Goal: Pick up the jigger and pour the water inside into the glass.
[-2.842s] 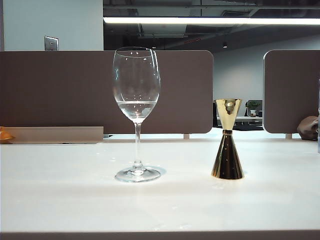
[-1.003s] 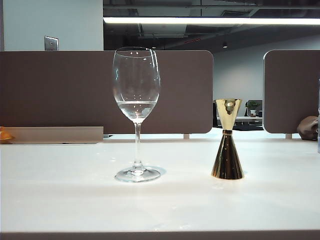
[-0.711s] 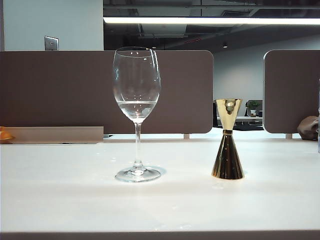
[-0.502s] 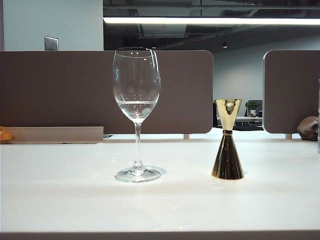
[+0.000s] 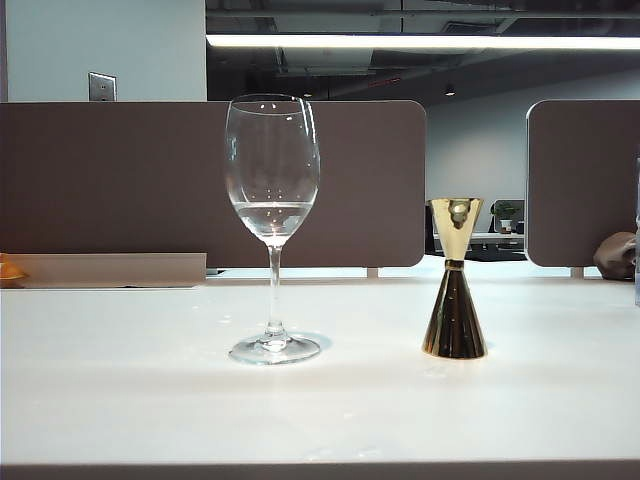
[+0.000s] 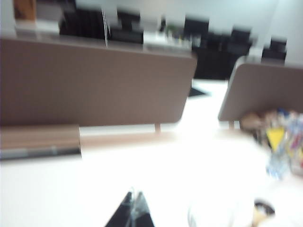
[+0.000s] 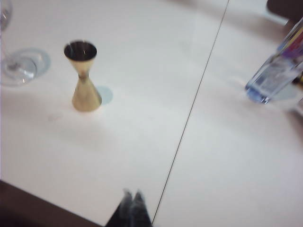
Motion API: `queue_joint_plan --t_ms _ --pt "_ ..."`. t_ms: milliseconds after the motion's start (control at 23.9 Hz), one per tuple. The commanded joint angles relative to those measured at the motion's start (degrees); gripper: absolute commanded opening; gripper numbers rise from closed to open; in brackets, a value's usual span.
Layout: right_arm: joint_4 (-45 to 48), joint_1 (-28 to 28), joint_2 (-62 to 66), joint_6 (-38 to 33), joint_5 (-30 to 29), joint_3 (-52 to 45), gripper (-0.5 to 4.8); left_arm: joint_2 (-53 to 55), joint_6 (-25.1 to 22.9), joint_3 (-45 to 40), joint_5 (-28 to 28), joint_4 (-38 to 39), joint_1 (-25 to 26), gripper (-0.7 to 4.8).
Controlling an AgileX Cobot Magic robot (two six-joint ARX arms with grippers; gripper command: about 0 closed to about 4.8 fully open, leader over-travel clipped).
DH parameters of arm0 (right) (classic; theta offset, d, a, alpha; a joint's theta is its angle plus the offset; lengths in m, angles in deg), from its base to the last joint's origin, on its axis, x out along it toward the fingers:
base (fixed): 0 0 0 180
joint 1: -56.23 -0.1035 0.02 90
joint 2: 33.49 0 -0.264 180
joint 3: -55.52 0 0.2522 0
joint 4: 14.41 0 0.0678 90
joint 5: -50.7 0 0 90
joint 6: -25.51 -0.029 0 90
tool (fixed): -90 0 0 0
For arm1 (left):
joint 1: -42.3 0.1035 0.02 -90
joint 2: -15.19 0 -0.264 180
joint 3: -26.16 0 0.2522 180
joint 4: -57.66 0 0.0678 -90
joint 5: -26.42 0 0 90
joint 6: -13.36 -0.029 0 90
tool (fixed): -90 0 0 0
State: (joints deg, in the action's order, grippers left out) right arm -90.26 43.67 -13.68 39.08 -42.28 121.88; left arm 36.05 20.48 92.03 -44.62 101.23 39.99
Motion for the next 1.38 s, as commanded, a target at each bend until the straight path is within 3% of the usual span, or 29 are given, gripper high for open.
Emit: queue_joint_plan --t_ms 42,460,627,878,1379 --pt "3.85 -0.07 6.69 0.17 -3.3 0.15 -0.08 4.83 -5.44 0.26 2.05 4.9 0.07 0.02" --pt "18.86 -0.22 23.52 -3.3 -10.78 0.07 -0.09 7.58 -5.18 0.22 2.38 9.05 0.07 0.02" --pt "23.91 -2.38 29.77 -3.21 -11.04 -0.39 -0.09 7.45 -5.16 0.22 5.46 9.33 0.07 0.02" --pt "42.91 -9.55 31.21 -2.73 -9.22 -10.32 -0.09 0.96 -5.01 0.22 5.73 10.43 0.07 -0.02" --pt "62.01 -9.84 31.47 -6.8 -9.79 -23.76 -0.05 -8.61 -4.98 0.22 5.68 16.76 0.09 -0.03"
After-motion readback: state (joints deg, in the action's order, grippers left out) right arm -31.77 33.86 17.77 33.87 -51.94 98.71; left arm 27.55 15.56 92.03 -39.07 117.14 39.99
